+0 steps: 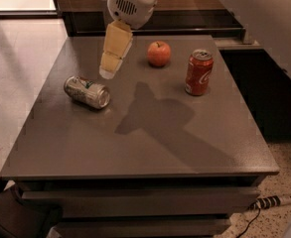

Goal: Place 7up can upright

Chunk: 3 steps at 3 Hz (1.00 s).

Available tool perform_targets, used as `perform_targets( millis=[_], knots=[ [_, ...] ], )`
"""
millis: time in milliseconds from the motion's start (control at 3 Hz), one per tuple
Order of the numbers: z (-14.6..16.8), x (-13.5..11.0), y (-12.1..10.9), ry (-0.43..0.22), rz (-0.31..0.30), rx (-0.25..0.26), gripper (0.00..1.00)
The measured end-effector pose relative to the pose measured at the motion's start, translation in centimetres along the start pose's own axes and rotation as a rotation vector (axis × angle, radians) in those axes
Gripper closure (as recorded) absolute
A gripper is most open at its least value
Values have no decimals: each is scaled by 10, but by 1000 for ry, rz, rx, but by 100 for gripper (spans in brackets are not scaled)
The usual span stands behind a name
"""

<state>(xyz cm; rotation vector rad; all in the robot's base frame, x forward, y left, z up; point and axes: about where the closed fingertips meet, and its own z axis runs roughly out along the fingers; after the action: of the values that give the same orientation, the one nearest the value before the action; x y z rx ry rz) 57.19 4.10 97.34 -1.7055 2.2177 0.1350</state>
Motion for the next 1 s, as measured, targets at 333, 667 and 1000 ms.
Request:
perform_targets(
  millis=[333,667,1000],
  knots=[
    [0,0,0,-1,1,1,0],
    [9,-11,-5,58,13,6,0],
    [35,-41,-24,140,44,27,0]
  ],
)
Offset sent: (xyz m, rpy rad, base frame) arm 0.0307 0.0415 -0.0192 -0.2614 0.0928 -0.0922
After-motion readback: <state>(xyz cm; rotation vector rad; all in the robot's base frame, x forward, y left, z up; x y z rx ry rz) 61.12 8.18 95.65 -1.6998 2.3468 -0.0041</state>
